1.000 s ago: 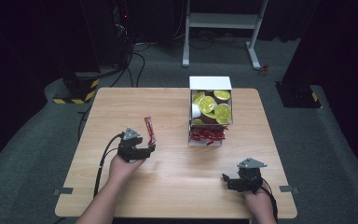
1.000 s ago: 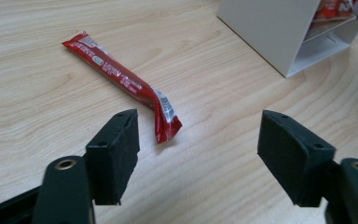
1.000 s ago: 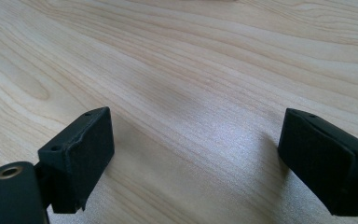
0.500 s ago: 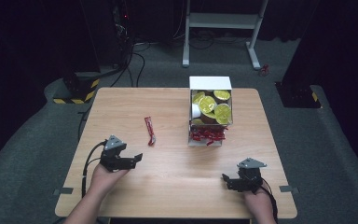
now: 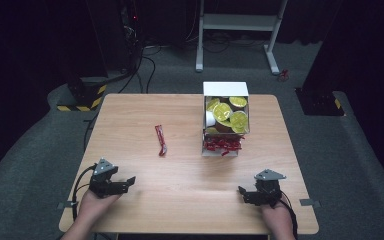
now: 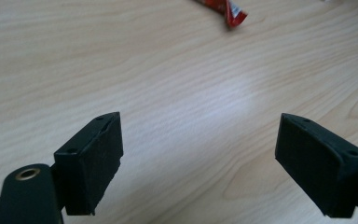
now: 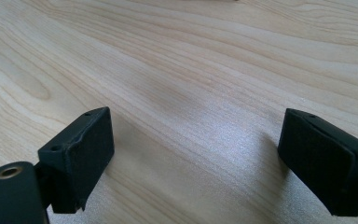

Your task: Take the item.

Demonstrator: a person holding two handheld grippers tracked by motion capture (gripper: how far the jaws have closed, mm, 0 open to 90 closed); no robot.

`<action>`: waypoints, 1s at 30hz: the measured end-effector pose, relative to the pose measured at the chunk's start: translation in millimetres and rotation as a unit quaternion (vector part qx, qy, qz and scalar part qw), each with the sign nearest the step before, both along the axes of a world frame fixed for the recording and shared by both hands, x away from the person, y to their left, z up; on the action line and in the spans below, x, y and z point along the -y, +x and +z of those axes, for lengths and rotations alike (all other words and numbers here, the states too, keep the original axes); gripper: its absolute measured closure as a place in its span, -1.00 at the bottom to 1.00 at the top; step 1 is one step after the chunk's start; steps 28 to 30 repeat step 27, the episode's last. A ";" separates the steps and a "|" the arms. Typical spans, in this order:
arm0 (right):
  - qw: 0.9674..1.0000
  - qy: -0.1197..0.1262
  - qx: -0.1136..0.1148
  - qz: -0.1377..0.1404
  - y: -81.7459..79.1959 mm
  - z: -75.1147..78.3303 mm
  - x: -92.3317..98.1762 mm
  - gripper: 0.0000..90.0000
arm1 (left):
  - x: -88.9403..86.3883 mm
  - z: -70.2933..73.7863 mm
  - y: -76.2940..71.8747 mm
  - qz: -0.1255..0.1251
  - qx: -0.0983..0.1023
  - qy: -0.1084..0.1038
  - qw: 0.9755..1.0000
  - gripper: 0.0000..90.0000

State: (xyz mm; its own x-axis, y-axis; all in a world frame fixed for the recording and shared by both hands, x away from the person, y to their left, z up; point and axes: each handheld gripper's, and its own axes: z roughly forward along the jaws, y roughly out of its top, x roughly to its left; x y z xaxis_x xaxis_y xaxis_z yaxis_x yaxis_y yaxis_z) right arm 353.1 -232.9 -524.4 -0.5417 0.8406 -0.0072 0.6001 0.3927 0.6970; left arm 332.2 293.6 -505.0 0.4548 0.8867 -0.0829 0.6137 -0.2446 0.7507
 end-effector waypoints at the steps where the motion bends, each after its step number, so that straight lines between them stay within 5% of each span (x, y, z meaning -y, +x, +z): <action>1: 1.000 0.000 0.001 0.001 0.0 0.0 0.2 -0.76 | -1.7 -2.7 -1.7 -0.001 -0.001 0.008 1.000 -0.66; 8: 1.000 -0.001 0.002 0.001 -0.3 0.1 -0.3 -0.75 | -7.1 -20.0 -15.9 0.011 -0.005 0.067 0.998 -0.68; 14: 1.000 -0.002 0.003 -0.002 0.4 0.0 -1.8 -0.75 | -11.7 -24.3 -22.9 0.026 -0.001 0.051 0.998 -0.73; 30: 1.000 -0.002 0.001 -0.023 5.1 -0.3 -1.8 -0.80 | -13.1 -24.3 -21.5 0.016 -0.004 0.054 0.998 -0.79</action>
